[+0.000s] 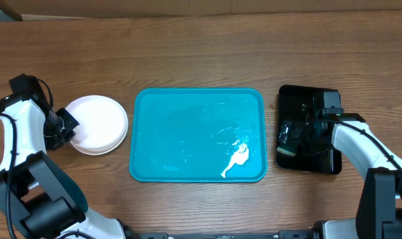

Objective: Clean dirty plates on tray and stack at the side
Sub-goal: 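Lower the plate onto the stack and open the left gripper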

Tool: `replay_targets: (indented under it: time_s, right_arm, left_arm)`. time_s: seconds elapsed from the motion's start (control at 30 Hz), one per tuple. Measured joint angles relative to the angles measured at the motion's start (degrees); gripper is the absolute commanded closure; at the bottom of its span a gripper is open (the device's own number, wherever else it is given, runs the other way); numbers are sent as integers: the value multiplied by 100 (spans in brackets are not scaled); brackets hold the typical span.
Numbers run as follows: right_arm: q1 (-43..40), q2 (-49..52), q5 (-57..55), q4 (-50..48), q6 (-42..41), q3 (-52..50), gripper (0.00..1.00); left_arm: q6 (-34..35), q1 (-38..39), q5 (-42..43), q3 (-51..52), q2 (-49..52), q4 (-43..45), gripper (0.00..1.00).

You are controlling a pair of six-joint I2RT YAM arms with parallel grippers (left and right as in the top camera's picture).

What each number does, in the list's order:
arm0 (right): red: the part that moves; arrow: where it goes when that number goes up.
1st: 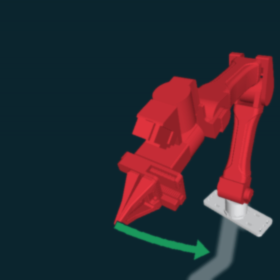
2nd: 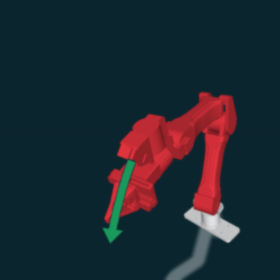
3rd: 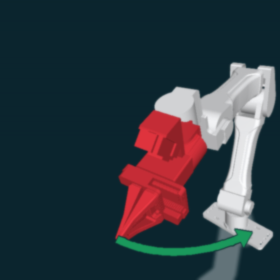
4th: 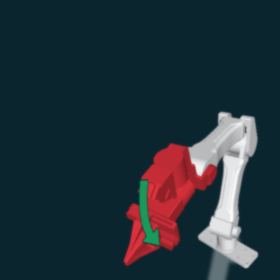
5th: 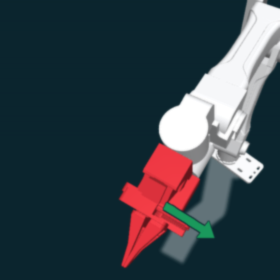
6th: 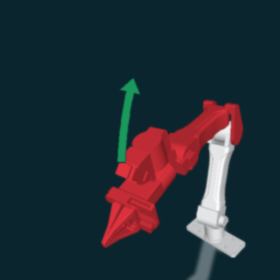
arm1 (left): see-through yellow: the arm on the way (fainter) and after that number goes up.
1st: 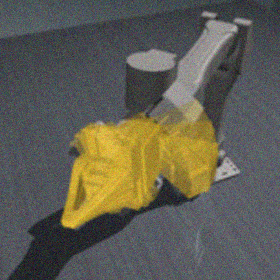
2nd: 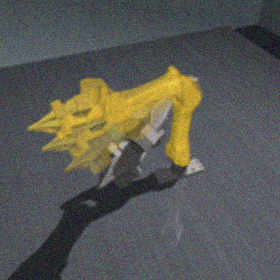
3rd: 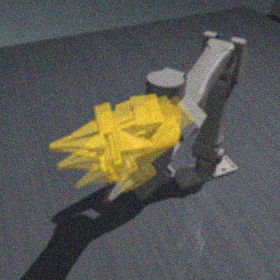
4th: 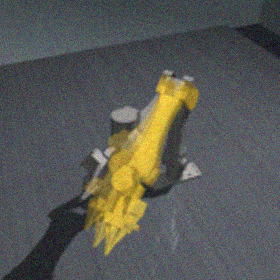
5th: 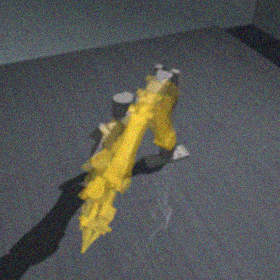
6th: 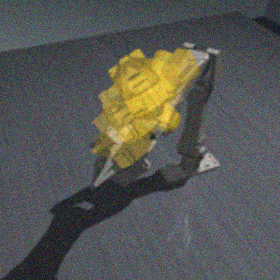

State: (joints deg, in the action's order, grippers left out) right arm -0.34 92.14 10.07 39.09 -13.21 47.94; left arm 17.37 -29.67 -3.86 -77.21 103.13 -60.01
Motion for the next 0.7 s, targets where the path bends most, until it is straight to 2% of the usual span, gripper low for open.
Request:
replay_targets:
  time_s: [0.03, 0.07, 0.13, 0.43, 0.63, 0.7]
  right_arm:
    - [0, 0, 2, 4, 2, 0, 0]
    - [2, 0, 2, 7, 2, 0, 0]
    - [2, 0, 0, 7, 2, 0, 0]
    - [0, 0, 2, 52, 2, 4, 0]
    - [0, 0, 2, 400, -2, 118, 0]
    - [0, -4, 2, 476, -4, 243, 0]
  left_arm:
    - [26, 0, 22, 0, 13, -2, 39]
    - [17, 0, 26, 0, 13, -2, 30]
    - [4, 0, 26, 0, 13, -2, 24]
    - [-31, 7, 326, -157, -96, -173, 21]
    - [-361, 229, 922, -245, -957, -140, 20]
    - [-525, 439, 1123, -282, -1305, -140, 17]
